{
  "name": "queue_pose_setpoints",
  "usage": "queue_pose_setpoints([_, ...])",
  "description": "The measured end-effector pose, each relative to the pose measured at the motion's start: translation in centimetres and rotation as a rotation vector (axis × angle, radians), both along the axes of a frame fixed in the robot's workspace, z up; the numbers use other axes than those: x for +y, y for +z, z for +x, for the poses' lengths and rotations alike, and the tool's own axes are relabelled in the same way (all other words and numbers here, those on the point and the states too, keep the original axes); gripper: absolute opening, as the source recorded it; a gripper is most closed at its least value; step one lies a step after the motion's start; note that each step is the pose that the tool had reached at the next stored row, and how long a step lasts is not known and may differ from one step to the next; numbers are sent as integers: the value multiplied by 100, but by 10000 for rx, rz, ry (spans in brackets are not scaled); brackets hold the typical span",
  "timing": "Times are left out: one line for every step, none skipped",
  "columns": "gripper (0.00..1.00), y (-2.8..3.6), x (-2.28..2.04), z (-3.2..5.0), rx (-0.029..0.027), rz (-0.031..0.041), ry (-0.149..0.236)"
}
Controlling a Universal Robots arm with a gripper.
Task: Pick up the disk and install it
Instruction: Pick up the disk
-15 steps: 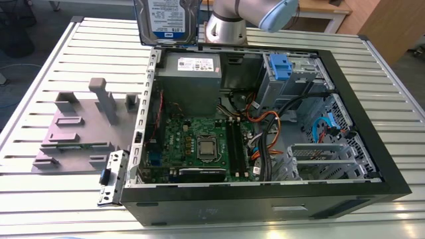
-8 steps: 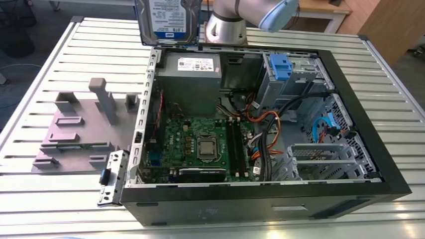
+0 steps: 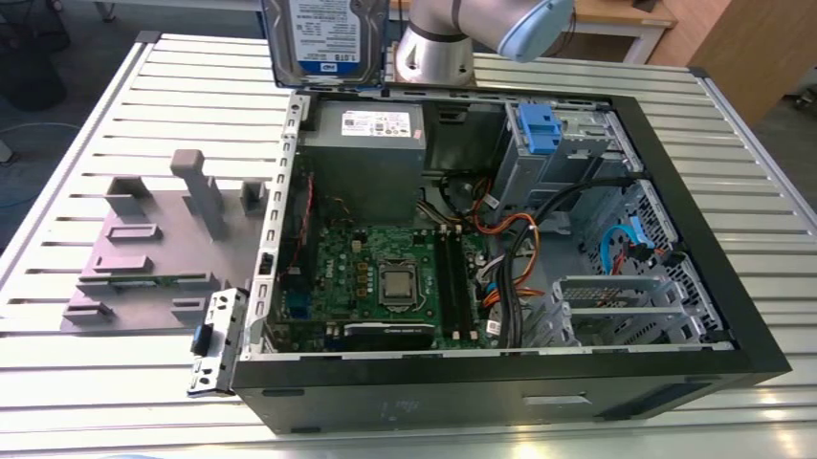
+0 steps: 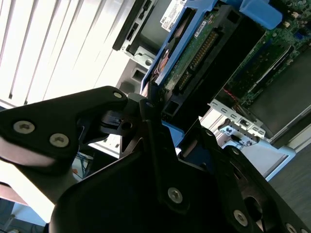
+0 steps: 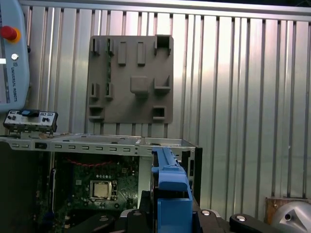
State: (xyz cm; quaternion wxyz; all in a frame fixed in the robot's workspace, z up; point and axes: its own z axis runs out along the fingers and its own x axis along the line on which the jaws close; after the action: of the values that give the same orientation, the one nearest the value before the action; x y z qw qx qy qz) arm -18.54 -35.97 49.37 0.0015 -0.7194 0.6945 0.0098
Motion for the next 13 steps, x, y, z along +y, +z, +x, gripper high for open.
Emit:
queue_pose_setpoints([36, 0, 0, 3, 0, 0, 0])
queue_pose_setpoints([36, 0, 0, 6, 0, 0, 0])
queue_pose_setpoints([36, 0, 0, 9, 0, 0, 0])
queue_pose_setpoints([36, 0, 0, 12, 0, 0, 0])
queue_pose_setpoints([36, 0, 0, 15, 0, 0, 0])
queue_pose_setpoints([36, 0, 0, 18, 0, 0, 0])
queue_pose_setpoints([36, 0, 0, 20, 0, 0, 0])
queue_pose_setpoints([36, 0, 0, 23, 0, 1, 0])
queue_pose_setpoints([36, 0, 0, 26, 0, 0, 0])
queue_pose_setpoints([36, 0, 0, 29, 0, 0, 0])
queue_pose_setpoints([36, 0, 0, 32, 0, 0, 0])
queue_pose_setpoints([36, 0, 0, 35, 0, 0, 0])
queue_pose_setpoints([36, 0, 0, 38, 0, 0, 0])
